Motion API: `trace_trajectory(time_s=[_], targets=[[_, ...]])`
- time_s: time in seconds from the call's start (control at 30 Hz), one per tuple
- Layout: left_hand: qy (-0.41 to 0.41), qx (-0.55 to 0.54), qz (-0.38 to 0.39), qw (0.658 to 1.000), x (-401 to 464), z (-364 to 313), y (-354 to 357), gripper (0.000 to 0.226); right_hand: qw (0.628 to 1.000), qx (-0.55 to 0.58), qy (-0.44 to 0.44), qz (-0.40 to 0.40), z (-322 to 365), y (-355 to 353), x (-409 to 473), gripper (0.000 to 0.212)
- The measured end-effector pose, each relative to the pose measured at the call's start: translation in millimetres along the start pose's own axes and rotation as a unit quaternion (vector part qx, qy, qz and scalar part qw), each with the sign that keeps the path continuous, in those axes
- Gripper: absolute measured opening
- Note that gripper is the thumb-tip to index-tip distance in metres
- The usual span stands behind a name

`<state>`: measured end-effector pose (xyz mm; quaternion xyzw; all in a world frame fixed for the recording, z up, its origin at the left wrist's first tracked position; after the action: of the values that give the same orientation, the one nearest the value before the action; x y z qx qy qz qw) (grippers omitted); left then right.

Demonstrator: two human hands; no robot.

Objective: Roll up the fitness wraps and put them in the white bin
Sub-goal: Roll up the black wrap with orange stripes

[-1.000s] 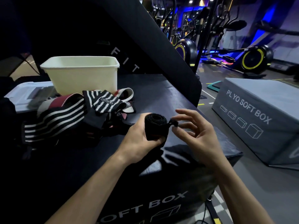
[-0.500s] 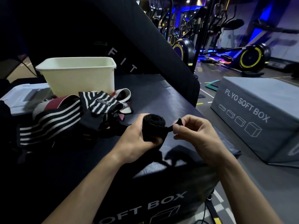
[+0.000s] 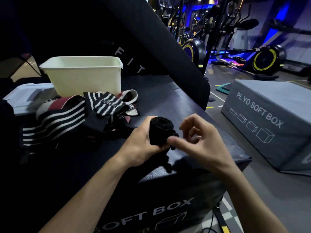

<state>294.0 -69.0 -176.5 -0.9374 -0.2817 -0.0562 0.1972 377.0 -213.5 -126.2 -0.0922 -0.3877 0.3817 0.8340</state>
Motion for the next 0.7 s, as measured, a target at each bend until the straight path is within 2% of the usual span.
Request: trace_trajectory(time_s=[0.07, 0.17, 0.27, 0.33, 0.47, 0.7], targets=[[0.007, 0.005, -0.003, 1.0, 0, 0, 0, 0.065, 0.997, -0.081, -0.016, -0.003, 3, 8, -3, 0.035], [0.006, 0.004, -0.003, 1.0, 1, 1, 0, 0.059, 0.996, -0.091, -0.01, -0.021, -5, 4, -4, 0.022], [0.006, 0.003, -0.003, 1.0, 0, 1, 0, 0.056, 0.999, -0.035, 0.015, -0.011, -13, 0, -6, 0.015], [0.004, 0.002, -0.002, 1.0, 0, 2, 0, 0.055, 0.998, 0.045, 0.051, -0.005, -21, 1, -8, 0.011], [0.003, -0.002, -0.002, 1.0, 1, 2, 0, 0.055, 0.977, 0.169, 0.128, -0.021, -39, -5, -14, 0.007], [0.002, 0.007, -0.001, 1.0, 0, 1, 0, 0.056, 0.955, 0.222, 0.183, -0.073, -54, -3, -19, 0.009]])
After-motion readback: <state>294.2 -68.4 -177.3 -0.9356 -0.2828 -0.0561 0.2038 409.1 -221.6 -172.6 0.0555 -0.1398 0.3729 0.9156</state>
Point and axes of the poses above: each hand's wrist, its own x-axis towards the middle knuckle, its own y-axis out of the palm, z = x × y, the point moved 10 cm from there along x, towards the middle knuckle, and after that the axes turned 9 degrees about -y, right-handed, at the moved point
